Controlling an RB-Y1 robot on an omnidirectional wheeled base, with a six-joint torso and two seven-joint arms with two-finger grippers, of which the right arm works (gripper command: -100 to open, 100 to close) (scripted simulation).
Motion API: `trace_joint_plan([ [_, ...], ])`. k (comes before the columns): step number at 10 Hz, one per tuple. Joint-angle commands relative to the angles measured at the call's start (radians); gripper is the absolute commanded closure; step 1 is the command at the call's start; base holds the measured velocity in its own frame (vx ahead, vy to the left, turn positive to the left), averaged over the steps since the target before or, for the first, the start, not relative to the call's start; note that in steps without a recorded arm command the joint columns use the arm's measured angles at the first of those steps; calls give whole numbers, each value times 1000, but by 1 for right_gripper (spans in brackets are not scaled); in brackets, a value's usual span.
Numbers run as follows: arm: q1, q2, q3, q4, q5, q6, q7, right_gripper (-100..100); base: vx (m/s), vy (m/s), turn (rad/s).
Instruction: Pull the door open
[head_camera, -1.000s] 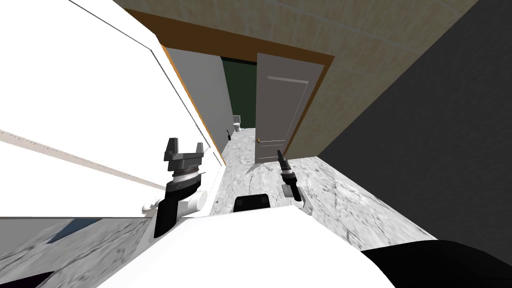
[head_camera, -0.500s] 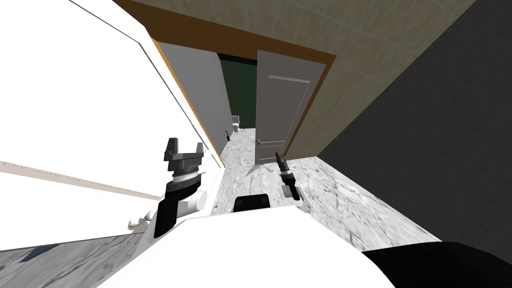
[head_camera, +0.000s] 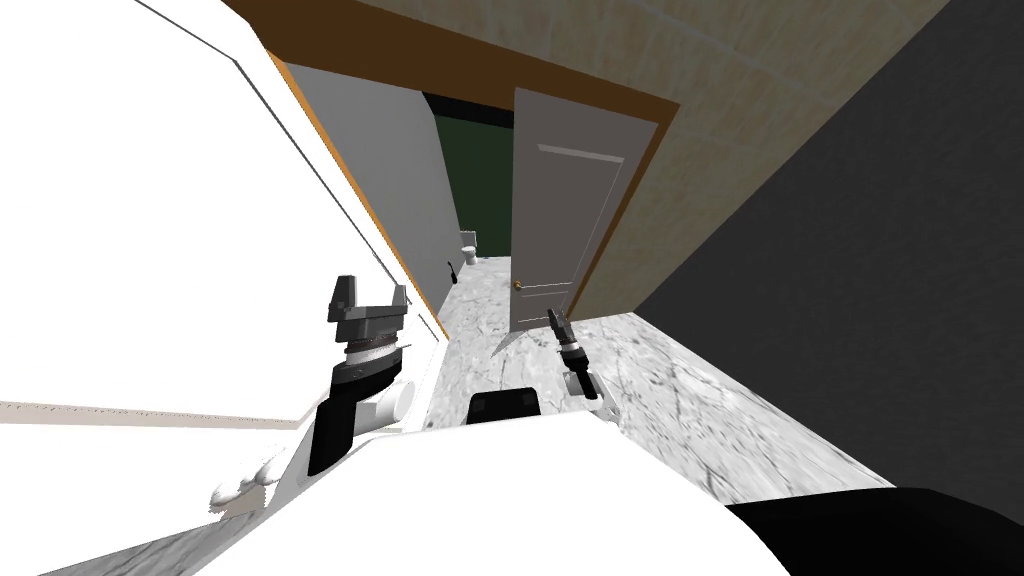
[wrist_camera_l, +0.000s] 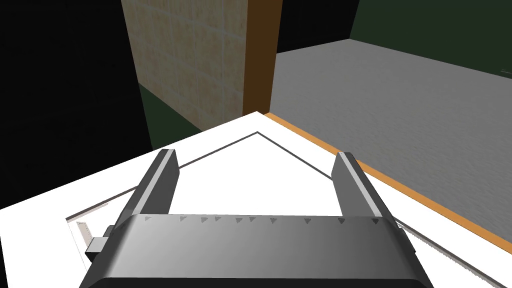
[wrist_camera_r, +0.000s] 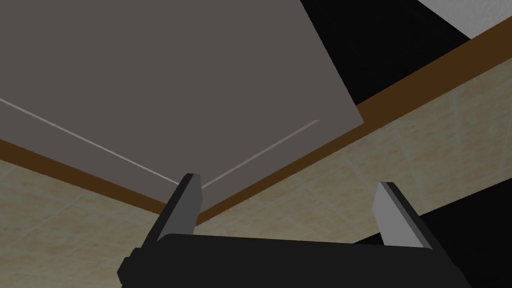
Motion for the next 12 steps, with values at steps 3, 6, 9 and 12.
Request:
trace_joint_plan([
  [3, -19, -6, -10, 81, 27, -27, 55, -100, 91, 45, -42],
  [6, -37, -11, -18, 148, 49, -48, 99, -100, 95, 35, -45],
  [9, -55, -17, -27, 215, 71, -69, 143, -100, 90, 48, -41],
  [12, -72, -21, -35, 280, 93, -89, 185, -100, 91, 52, -43],
])
